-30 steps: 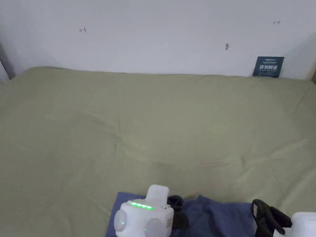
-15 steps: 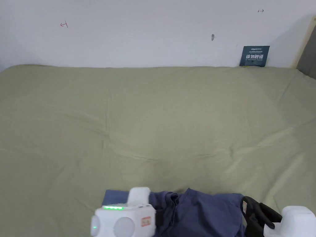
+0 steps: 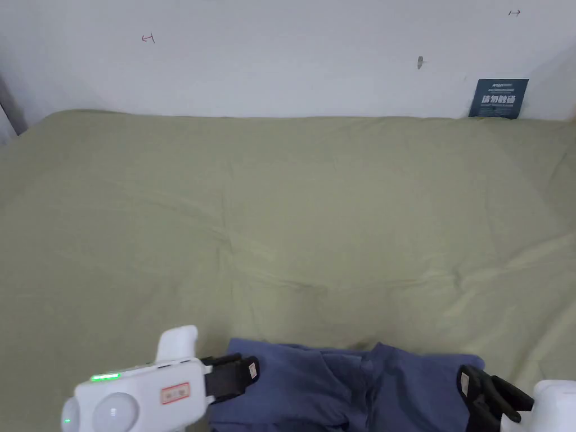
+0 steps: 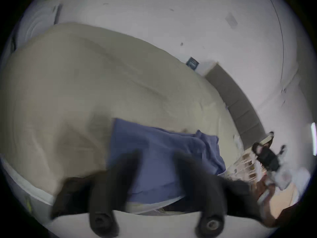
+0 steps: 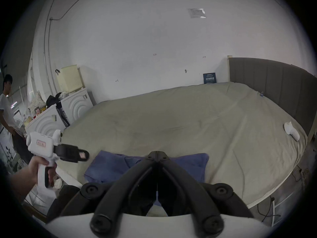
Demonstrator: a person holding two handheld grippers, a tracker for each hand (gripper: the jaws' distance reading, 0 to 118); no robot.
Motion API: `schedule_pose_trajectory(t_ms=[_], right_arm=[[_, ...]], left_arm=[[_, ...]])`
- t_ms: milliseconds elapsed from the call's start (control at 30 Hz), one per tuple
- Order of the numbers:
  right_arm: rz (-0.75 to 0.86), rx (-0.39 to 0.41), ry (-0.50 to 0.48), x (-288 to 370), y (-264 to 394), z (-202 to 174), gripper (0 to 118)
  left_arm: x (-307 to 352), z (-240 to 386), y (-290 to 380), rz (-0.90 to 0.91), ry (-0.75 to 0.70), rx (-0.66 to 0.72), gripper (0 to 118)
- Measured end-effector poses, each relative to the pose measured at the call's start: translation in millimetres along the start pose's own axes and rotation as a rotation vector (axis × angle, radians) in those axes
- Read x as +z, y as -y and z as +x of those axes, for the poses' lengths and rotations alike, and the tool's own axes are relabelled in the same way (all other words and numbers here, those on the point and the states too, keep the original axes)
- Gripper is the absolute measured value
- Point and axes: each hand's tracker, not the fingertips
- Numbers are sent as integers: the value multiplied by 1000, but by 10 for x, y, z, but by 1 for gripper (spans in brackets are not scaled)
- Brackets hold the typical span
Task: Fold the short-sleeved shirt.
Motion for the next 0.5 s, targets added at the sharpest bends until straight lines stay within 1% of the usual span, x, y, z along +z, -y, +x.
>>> schedule_pose_trajectory(t_ms=[33,67,100,233,267,300,333,367,400,433,467,500], right_arm=[[-8,0,-8,-33,24,-52,2],[-13,-1,-15,-56,43,-105,2],[-20,-4,-23,-72,52,-150,2],[-37,3,-40,-100,50,-308,2],[-40,11,-39,-99,40,-334,2],[-40,19,-38,-93,32,-341,2],[-41,27,-34,-92,15,-345,2],[-44,33,-25,-95,-5,-347,2],[-44,36,-13,-95,-21,-343,2],[-42,35,-5,-90,-35,-333,2],[-41,32,3,-88,-53,-323,2],[-42,30,9,-86,-72,-317,2]], left_arm=[[56,-236,-32,-5,18,41,118],[57,-438,-44,-19,54,81,118],[69,-642,-25,8,109,143,118],[-400,-1313,45,-129,379,570,118],[-456,-1135,158,-185,442,654,118],[-576,-1120,222,-181,519,678,118],[-630,-1004,234,-126,627,642,117],[-724,-865,238,-144,634,637,115],[-934,-849,270,-168,591,637,111],[-1041,-756,299,-178,538,595,91],[-1138,-693,315,-172,492,561,55],[-1231,-664,355,-196,381,572,10]])
